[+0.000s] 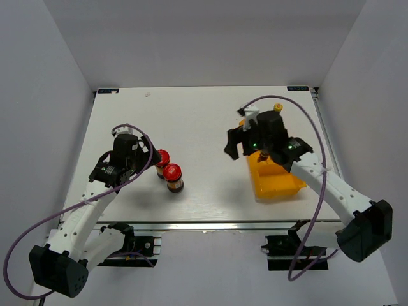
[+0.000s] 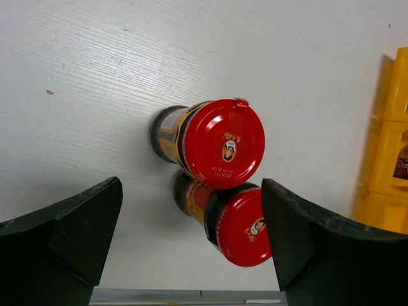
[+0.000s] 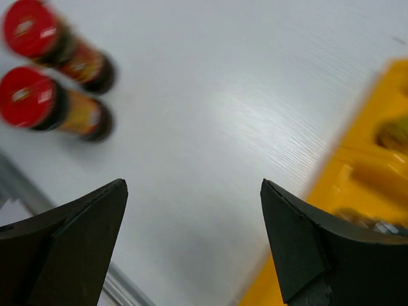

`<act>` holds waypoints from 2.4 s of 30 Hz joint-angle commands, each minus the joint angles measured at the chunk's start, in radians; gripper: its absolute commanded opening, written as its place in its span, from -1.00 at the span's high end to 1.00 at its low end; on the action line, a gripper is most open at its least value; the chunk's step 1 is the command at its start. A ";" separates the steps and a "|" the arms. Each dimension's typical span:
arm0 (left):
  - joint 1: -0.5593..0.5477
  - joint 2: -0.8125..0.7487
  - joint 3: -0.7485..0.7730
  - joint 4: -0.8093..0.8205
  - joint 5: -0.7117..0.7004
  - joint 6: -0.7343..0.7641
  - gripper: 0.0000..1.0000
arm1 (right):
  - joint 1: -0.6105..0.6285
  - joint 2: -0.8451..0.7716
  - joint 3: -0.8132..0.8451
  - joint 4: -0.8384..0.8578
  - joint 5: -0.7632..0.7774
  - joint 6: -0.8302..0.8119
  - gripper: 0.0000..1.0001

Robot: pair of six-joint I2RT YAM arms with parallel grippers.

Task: Organize the condiment bottles

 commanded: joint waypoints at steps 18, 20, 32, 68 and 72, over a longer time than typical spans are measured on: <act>-0.003 -0.033 0.020 -0.073 -0.178 -0.073 -0.96 | 0.594 0.560 0.483 -0.031 0.232 0.001 -0.79; -0.003 -0.041 0.021 -0.082 -0.198 -0.080 -0.96 | 0.604 0.602 0.510 -0.045 0.278 0.009 -0.79; -0.003 -0.052 0.030 -0.124 -0.271 -0.125 -0.96 | 0.648 0.743 0.641 -0.141 0.326 -0.006 -0.79; -0.003 -0.053 0.052 -0.012 -0.155 -0.102 -0.96 | 0.009 -0.282 0.004 -0.292 0.640 0.265 0.65; -0.003 -0.044 0.038 0.026 -0.146 -0.114 -0.96 | -0.096 -0.317 -0.008 -0.367 0.694 0.294 0.68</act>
